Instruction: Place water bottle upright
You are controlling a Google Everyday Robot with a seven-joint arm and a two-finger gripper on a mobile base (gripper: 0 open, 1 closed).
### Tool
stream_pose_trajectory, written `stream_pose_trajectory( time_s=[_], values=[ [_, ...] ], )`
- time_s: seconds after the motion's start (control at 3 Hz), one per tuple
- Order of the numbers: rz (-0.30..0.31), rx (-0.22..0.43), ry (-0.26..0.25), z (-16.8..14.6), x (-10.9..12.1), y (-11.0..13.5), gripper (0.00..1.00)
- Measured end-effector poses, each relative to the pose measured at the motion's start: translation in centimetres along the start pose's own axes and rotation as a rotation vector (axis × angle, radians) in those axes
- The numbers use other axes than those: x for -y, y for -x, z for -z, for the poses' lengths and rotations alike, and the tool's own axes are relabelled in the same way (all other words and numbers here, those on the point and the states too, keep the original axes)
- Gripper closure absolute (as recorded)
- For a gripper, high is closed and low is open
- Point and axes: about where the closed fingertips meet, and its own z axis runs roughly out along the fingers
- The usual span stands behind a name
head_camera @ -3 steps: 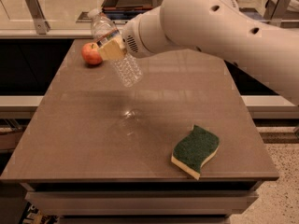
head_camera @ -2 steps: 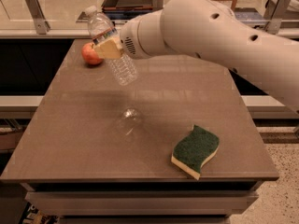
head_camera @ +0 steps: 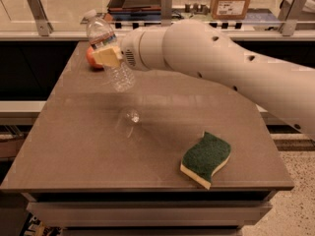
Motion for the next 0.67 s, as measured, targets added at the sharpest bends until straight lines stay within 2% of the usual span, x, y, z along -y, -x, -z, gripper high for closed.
stream_pose_trajectory(
  time_s=[0.67],
  values=[
    [0.050,0.105,-0.004,-2.3,-0.8,-1.0,1.00]
  ],
)
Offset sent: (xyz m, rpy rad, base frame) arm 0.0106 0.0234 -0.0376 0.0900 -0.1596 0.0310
